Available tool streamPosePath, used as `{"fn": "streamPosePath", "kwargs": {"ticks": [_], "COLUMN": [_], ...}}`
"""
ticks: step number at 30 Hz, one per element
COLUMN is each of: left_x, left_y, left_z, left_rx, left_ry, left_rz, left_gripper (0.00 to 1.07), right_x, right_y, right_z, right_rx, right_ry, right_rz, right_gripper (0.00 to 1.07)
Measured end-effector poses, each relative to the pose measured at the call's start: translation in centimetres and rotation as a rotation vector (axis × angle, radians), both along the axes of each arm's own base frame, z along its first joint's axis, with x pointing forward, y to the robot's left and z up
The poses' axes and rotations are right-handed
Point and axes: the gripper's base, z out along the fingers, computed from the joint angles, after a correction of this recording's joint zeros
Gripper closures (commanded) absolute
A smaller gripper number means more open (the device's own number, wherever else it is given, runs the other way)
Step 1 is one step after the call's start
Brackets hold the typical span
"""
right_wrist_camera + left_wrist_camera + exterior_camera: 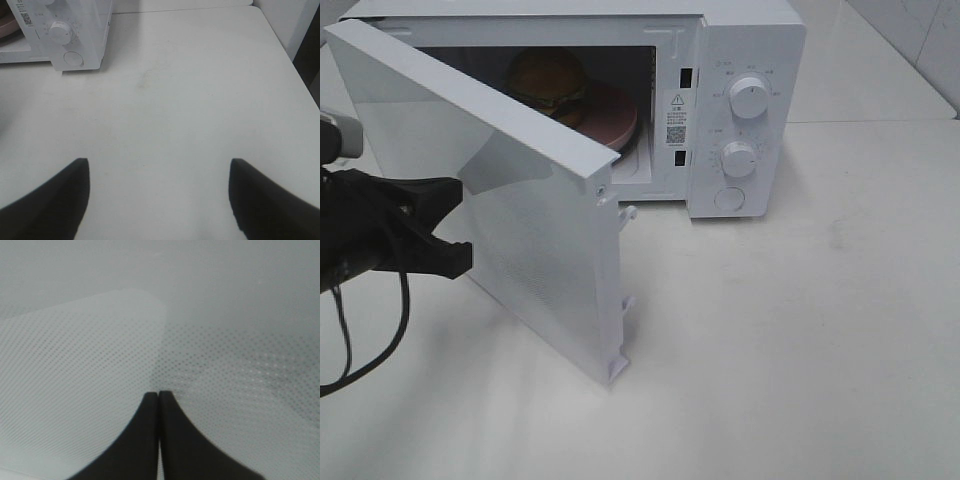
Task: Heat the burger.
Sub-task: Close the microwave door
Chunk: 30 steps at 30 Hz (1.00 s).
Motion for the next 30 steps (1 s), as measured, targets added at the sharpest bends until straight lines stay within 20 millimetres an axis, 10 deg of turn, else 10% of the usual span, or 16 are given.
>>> {"fn": "streamPosePath", "kwargs": {"ticks": [30], "left_x": [6.9], "left_y": [-10.8], "left_z": [1.6], "left_rx": [-0.054], "left_ry": [-0.057], "left_rz": [0.137], "left_gripper": [1.07], "right_x": [0.0], "right_y": [0.0], "right_z": [0.0], "right_rx": [0.0], "right_ry": [-0.001], "right_rz": [0.0], "right_gripper": [0.33]}}
